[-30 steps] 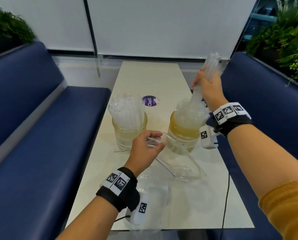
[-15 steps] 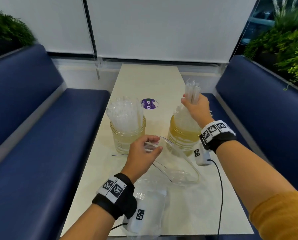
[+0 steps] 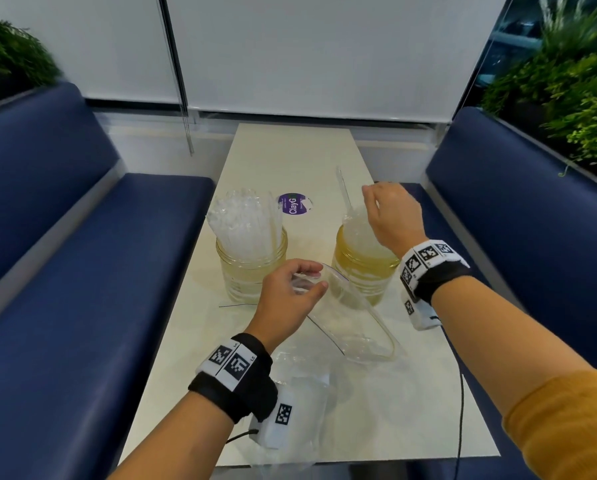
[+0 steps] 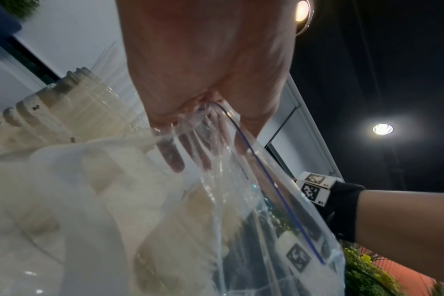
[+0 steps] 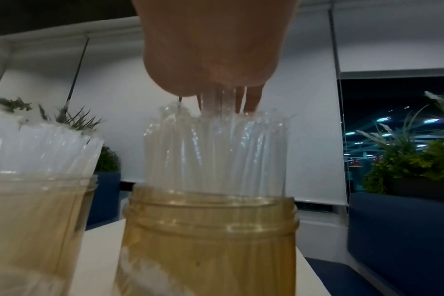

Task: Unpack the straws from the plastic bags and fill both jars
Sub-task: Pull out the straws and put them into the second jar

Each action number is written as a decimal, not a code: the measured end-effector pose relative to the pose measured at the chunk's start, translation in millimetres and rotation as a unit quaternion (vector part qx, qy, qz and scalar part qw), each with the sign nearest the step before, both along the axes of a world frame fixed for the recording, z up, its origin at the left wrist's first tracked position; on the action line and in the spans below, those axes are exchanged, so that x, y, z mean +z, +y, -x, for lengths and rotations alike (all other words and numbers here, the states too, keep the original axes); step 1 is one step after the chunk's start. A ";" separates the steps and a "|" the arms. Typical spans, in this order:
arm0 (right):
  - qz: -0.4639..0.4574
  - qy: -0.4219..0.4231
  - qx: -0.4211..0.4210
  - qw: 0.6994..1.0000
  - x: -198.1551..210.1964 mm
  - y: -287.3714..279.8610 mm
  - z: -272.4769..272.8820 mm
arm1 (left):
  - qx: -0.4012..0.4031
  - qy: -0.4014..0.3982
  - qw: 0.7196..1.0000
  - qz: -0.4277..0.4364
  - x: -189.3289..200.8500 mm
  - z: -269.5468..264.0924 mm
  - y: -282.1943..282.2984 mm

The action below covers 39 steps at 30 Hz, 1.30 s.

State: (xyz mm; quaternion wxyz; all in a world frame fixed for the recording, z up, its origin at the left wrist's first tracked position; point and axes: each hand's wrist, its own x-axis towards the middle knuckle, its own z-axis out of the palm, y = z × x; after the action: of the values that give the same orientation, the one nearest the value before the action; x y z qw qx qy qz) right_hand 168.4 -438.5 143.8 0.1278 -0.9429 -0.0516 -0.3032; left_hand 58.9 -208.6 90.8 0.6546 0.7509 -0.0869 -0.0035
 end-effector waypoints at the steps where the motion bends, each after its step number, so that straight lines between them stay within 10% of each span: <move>1: 0.026 0.005 0.003 1.000 -4.8 -0.7 0.8 | 0.000 0.000 1.000 -0.001 0.4 0.3 -0.7; 6: 0.184 0.215 -0.051 0.958 -24.6 2.4 -0.1 | 0.000 0.001 1.000 0.002 2.0 2.2 -1.3; 12: 0.170 0.101 -0.063 0.978 24.9 23.0 -14.5 | -0.005 0.005 1.000 -0.011 0.5 4.6 4.3; 18: 0.190 0.253 0.037 0.948 36.5 37.9 -35.0 | 0.000 -0.002 1.000 -0.019 4.9 1.5 6.2; 25: 0.196 0.240 -0.019 0.951 9.9 7.1 -2.1 | -0.045 -0.008 0.999 -0.017 9.5 -0.9 10.6; 31: 0.047 -0.003 0.064 0.997 22.9 33.8 49.6 | -0.074 -0.002 0.997 -0.013 9.2 -0.9 5.1; 36: 0.114 0.348 0.153 0.918 -2.8 69.8 97.6 | -0.078 -0.002 0.997 -0.010 10.9 0.5 -3.3; 39: 0.158 0.396 0.112 0.898 -33.5 80.2 109.3 | -0.082 -0.003 0.997 -0.003 11.8 5.0 -6.2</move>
State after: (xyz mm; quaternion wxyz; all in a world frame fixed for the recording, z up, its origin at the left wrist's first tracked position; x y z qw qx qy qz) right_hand 59.2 -358.3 110.3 0.0205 -0.9809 -0.1488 0.1238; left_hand 53.8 -214.9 102.6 0.6497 0.7431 -0.1502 -0.0556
